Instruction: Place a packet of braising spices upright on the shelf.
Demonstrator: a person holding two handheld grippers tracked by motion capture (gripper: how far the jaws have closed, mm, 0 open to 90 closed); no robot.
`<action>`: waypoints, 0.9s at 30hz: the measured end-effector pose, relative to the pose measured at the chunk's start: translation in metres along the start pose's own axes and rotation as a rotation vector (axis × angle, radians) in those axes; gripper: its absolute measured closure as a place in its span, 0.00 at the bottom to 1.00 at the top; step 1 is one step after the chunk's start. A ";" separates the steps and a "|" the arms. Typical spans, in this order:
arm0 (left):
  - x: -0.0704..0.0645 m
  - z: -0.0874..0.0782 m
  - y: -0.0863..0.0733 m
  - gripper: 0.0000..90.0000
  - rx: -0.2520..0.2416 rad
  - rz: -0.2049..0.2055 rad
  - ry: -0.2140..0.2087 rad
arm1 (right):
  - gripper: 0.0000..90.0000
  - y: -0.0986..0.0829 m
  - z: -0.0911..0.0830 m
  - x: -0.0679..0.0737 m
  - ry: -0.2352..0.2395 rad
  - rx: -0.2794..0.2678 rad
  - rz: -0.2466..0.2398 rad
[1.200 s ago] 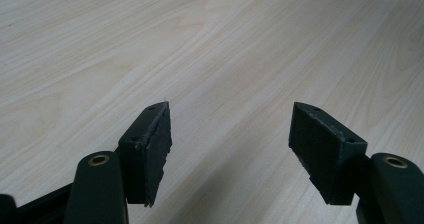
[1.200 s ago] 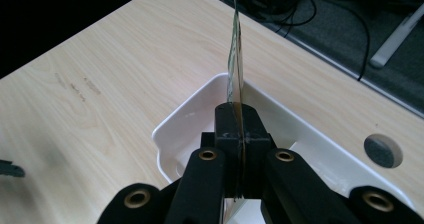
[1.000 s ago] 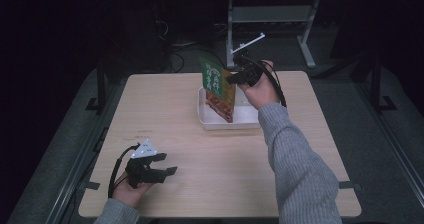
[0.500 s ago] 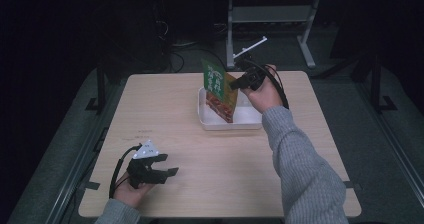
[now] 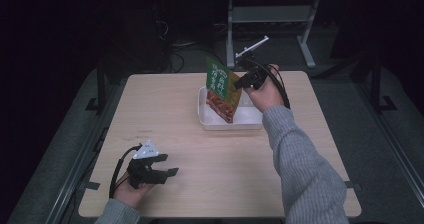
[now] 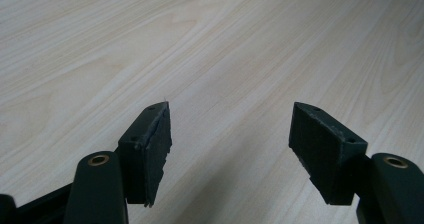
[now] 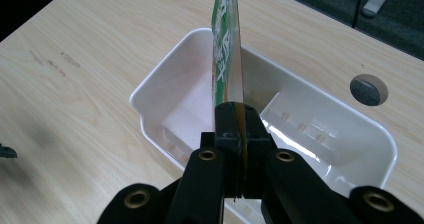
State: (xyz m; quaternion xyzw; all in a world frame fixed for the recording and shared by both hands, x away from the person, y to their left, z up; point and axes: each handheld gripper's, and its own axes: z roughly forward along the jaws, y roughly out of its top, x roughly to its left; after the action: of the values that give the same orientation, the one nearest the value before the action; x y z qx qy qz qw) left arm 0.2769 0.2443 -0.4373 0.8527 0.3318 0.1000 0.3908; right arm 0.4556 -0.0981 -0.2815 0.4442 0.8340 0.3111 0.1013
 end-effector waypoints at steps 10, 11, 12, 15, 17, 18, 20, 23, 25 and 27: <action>-0.001 0.000 0.000 0.37 0.001 0.001 0.000 | 0.99 -0.002 -0.002 -0.003 -0.027 0.020 0.013; -0.001 0.000 0.000 0.37 0.001 0.001 0.000 | 0.99 -0.002 -0.002 -0.003 -0.028 0.023 0.012; -0.001 0.000 0.000 0.37 0.002 0.002 0.000 | 0.99 -0.002 -0.003 -0.003 -0.030 0.024 0.015; -0.001 0.001 0.000 0.37 0.002 0.004 0.000 | 0.99 -0.003 -0.003 -0.004 -0.031 0.032 0.023; -0.001 0.001 0.000 0.37 0.003 0.006 0.000 | 0.99 -0.003 -0.004 -0.005 -0.033 0.036 0.025; -0.001 0.001 0.000 0.37 0.002 0.005 0.000 | 0.99 -0.003 -0.004 -0.005 -0.030 0.036 0.025; -0.001 0.001 0.000 0.37 0.003 0.006 0.000 | 0.99 -0.004 -0.004 -0.006 -0.029 0.040 0.024; -0.001 0.001 0.000 0.36 0.003 0.005 0.000 | 0.98 -0.004 -0.004 -0.006 -0.023 0.039 0.029; -0.001 0.001 0.000 0.36 0.002 0.006 0.001 | 0.88 -0.005 -0.005 -0.007 -0.017 0.022 0.024; -0.001 0.001 0.000 0.36 -0.001 0.002 0.002 | 0.84 -0.007 -0.005 -0.008 -0.017 0.004 0.024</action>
State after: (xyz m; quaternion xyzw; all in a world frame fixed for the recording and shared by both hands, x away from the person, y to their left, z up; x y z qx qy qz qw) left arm 0.2767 0.2434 -0.4375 0.8529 0.3312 0.1014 0.3907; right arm 0.4534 -0.1098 -0.2824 0.4570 0.8283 0.3069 0.1039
